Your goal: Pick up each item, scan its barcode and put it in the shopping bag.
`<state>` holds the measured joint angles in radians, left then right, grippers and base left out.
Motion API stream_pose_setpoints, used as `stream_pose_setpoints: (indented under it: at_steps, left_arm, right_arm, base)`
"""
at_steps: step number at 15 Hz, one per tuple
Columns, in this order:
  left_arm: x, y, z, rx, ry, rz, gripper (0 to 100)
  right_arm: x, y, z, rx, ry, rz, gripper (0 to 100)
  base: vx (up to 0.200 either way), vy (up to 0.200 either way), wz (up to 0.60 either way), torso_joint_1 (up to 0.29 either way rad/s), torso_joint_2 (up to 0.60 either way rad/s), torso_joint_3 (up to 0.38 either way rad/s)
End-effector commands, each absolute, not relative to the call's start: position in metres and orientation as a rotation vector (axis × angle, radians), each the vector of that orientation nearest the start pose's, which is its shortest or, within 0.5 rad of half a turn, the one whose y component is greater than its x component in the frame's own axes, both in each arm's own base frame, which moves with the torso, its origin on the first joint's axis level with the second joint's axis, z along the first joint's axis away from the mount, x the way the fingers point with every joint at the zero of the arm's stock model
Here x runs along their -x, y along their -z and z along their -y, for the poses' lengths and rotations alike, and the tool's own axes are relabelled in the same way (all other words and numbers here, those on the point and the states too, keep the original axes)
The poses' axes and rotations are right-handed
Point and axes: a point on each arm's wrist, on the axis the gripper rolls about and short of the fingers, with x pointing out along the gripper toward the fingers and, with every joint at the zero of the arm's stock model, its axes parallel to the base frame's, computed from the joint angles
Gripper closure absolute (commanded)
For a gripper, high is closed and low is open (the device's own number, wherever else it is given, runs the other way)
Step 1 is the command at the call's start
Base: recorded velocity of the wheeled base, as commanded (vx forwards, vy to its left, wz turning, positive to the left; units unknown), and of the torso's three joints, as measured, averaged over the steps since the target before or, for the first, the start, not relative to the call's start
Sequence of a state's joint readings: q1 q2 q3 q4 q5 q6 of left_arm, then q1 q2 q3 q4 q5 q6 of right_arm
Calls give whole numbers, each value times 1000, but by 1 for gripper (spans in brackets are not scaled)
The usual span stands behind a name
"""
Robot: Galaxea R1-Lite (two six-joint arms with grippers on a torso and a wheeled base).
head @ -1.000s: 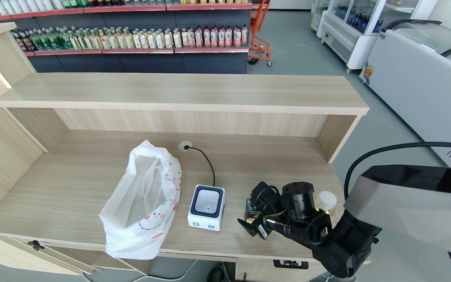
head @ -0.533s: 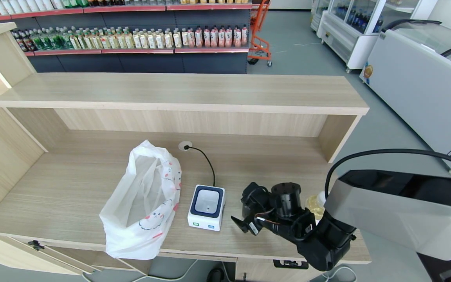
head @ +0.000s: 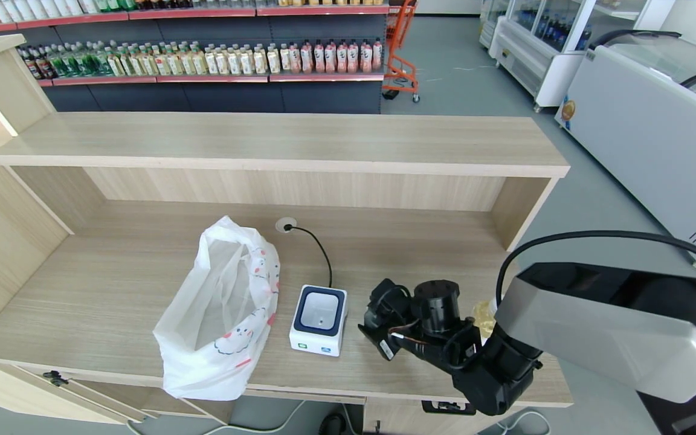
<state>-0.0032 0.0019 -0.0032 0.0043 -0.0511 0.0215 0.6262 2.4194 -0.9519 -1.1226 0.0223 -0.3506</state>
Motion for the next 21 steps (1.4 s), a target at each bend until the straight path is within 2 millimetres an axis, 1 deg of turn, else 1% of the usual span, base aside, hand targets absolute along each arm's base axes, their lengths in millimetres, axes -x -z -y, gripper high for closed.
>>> stream_pose_setpoints:
  at_steps: [1, 6, 7, 8, 9, 11, 12, 13, 15, 17, 18, 19, 20, 21]
  left_arm:
    - [23, -76, 1, -21, 55, -2, 100]
    - [23, -76, 1, -21, 54, -2, 100]
    - [23, -76, 1, -21, 54, -2, 100]
    - [23, -76, 1, -21, 54, -2, 100]
    - [23, -76, 1, -21, 54, -2, 100]
    - [23, -76, 1, -21, 55, -2, 100]
    - [23, -76, 1, -21, 55, -2, 100]
    - [23, -76, 1, -21, 54, -2, 100]
    - [23, -76, 1, -21, 54, -2, 100]
    - [23, -76, 1, -21, 54, -2, 100]
    - [23, -76, 1, -21, 54, -2, 100]
    - [23, -76, 1, -21, 54, -2, 100]
    - [23, -76, 1, -21, 54, -2, 100]
    - [23, -76, 1, -21, 54, -2, 100]
  right_arm:
    - [-335, -19, -241, 396, -685, -183, 100]
    - [-331, -60, -243, 234, -671, -133, 100]
    - [-331, -76, -243, 164, -688, -107, 100]
    - [-331, -84, -244, 140, -708, -92, 100]
    - [-332, -99, -243, 92, -727, -67, 100]
    - [-334, -109, -231, 34, -696, -109, 100]
    - [-336, -110, -228, 27, -688, -114, 100]
    - [-342, -110, -221, 24, -666, -115, 100]
    - [-345, -119, -215, 14, -653, -90, 100]
    - [-345, -135, -206, -44, -635, -67, 100]
    - [-346, -140, -203, -57, -629, -58, 100]
    - [-346, -140, -203, -57, -629, -58, 100]
    - [-346, -162, -185, -87, -618, -24, 100]
    - [-342, -195, -173, -118, -647, 59, 100]
  base:
    - [0, 0, 0, 0, 0, 0]
    - [0, 0, 0, 0, 0, 0]
    - [0, 0, 0, 0, 0, 0]
    - [0, 0, 0, 0, 0, 0]
    - [0, 0, 0, 0, 0, 0]
    - [0, 0, 0, 0, 0, 0]
    - [0, 0, 0, 0, 0, 0]
    - [0, 0, 0, 0, 0, 0]
    - [0, 0, 0, 0, 0, 0]
    - [0, 0, 0, 0, 0, 0]
    - [0, 0, 0, 0, 0, 0]
    - [0, 0, 0, 0, 0, 0]
    - [0, 0, 0, 0, 0, 0]
    - [0, 0, 0, 0, 0, 0]
